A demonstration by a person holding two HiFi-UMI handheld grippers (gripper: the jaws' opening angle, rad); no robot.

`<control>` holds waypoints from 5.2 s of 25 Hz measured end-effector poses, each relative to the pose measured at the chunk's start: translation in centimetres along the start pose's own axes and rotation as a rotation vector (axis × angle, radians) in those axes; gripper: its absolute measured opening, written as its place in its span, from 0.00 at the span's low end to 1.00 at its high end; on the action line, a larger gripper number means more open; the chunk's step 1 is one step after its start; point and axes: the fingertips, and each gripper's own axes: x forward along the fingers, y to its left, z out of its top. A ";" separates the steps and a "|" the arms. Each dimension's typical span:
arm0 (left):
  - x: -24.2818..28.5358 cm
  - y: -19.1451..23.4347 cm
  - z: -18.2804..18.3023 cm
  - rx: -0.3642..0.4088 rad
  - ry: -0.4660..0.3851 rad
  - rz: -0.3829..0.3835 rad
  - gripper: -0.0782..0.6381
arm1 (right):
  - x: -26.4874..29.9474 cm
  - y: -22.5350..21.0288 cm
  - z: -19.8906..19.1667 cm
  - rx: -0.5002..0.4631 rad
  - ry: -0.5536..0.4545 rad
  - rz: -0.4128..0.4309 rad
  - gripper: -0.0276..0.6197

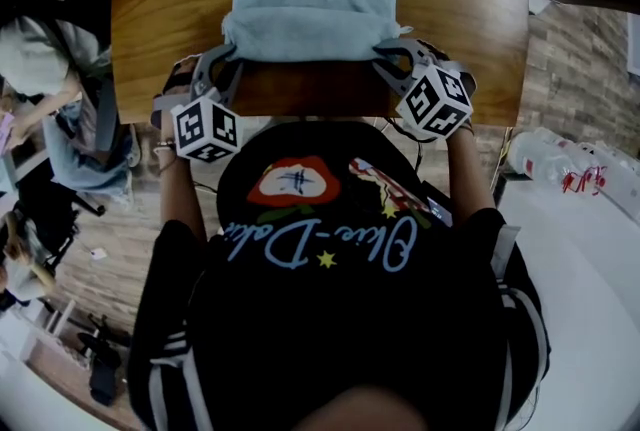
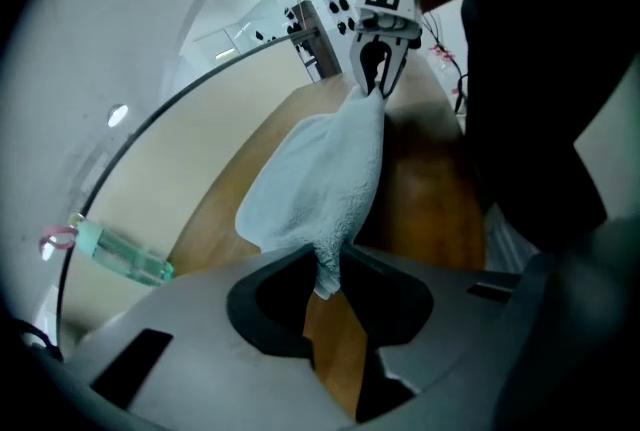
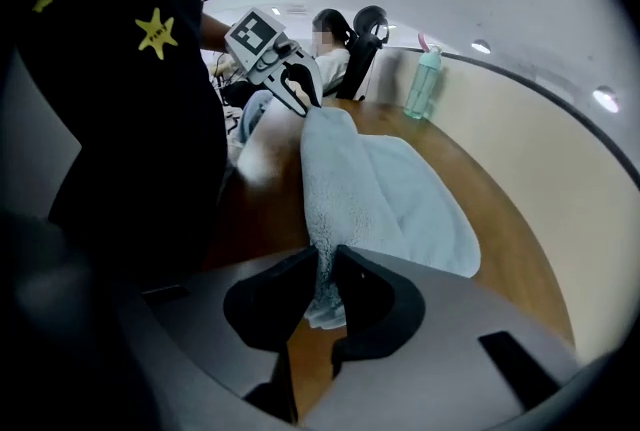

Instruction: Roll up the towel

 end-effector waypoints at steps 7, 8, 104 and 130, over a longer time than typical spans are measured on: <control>-2.7 -4.0 -0.4 -0.126 -0.009 -0.278 0.22 | -2.4 3.5 -0.1 0.136 -0.011 0.256 0.12; -2.5 -3.7 -0.4 -0.142 -0.014 -0.282 0.22 | -2.3 2.9 -0.2 0.139 -0.012 0.251 0.12; -6.6 12.8 5.6 -0.690 -0.435 0.411 0.25 | -10.4 -13.2 8.1 0.611 -0.711 -0.398 0.13; -10.4 9.1 11.4 -0.493 -0.569 0.289 0.13 | -11.3 -7.8 14.4 0.610 -0.802 -0.259 0.05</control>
